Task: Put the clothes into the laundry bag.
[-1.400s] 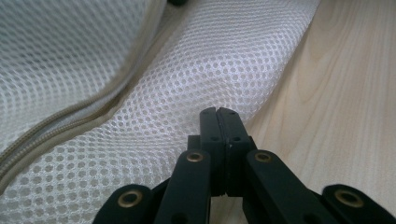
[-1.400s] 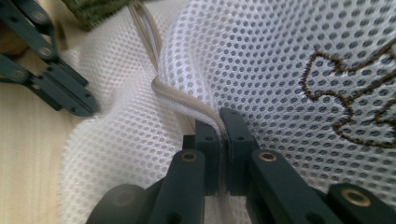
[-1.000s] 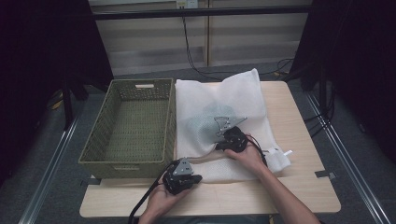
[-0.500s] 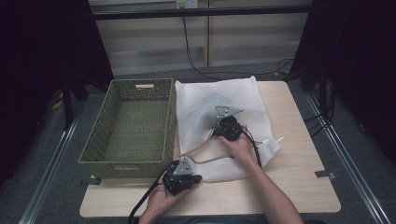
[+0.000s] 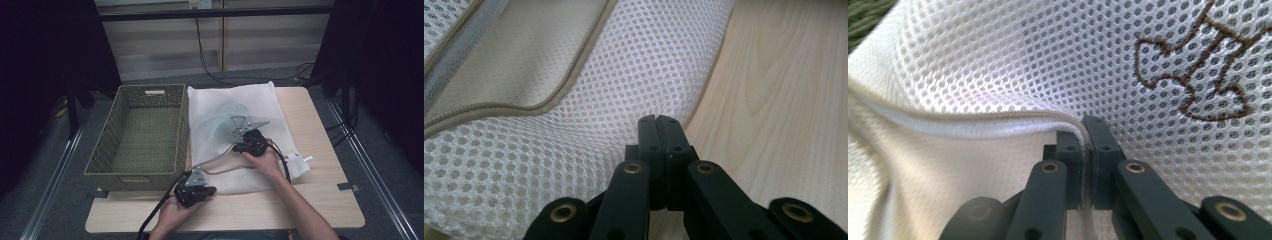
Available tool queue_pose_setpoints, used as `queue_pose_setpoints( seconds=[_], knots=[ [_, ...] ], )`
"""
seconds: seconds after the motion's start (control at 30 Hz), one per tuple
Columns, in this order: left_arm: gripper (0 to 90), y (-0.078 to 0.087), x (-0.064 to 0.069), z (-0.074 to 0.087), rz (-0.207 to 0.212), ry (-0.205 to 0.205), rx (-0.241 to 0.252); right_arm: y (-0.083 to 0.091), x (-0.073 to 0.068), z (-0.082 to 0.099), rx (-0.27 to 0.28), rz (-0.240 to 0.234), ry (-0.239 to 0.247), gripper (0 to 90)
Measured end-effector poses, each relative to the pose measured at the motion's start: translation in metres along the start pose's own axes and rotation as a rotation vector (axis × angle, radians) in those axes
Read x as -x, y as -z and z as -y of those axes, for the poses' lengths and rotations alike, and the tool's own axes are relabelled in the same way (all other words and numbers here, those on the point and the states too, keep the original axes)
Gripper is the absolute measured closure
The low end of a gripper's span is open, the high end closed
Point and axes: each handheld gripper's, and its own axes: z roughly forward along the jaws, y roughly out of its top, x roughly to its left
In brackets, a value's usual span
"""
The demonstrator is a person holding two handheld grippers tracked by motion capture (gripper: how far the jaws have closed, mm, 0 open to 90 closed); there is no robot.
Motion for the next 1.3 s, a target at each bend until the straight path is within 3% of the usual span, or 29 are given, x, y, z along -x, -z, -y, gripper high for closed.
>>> queue_pose_setpoints(
  seconds=[0.33,0.4,0.5,0.73,0.77,0.87,0.93,1.0,1.03,1.07,1.13,1.23,1.3],
  knots=[
    [90.0,-0.002,0.001,-0.001,-0.006,0.012,0.013,0.022,-0.005,0.009,-0.018,-0.008,0.025,87.0],
    [90.0,-0.001,0.001,-0.002,-0.017,-0.007,-0.006,0.024,-0.007,0.011,-0.023,-0.007,0.032,86.8],
    [90.0,-0.001,0.0,-0.002,-0.011,0.013,0.001,0.029,-0.01,0.015,-0.029,-0.02,0.048,86.8],
    [89.7,0.003,0.001,-0.001,-0.043,-0.01,-0.024,0.043,-0.023,0.024,-0.067,-0.015,0.08,86.7],
    [89.6,0.002,0.002,-0.001,-0.044,-0.001,-0.007,0.046,-0.024,0.026,-0.068,-0.018,0.075,86.7],
    [89.5,0.003,0.001,-0.001,-0.048,-0.022,-0.024,0.05,-0.026,0.029,-0.065,-0.012,0.06,86.4],
    [89.1,0.003,0.002,0.0,-0.054,-0.02,-0.017,0.049,-0.026,0.029,-0.064,-0.015,0.055,82.8],
    [87.1,0.002,0.003,0.0,-0.051,-0.006,-0.005,0.047,-0.026,0.028,-0.075,-0.026,0.045,72.2],
    [84.1,0.003,0.004,0.0,-0.033,0.003,-0.016,0.047,-0.026,0.029,-0.08,-0.024,0.053,69.9],
    [77.3,0.003,0.004,-0.001,-0.03,0.001,-0.017,0.046,-0.026,0.029,-0.084,-0.021,0.06,64.2],
    [75.7,0.004,0.006,-0.001,-0.019,-0.024,-0.002,0.05,-0.025,0.03,-0.07,-0.049,0.058,56.6],
    [71.5,0.01,0.007,-0.005,0.021,-0.007,0.056,0.064,-0.023,0.034,-0.047,-0.045,0.052,52.7],
    [66.9,0.013,0.004,-0.009,0.012,0.022,0.093,0.076,-0.019,0.04,-0.019,-0.039,0.044,55.6]
  ],
)
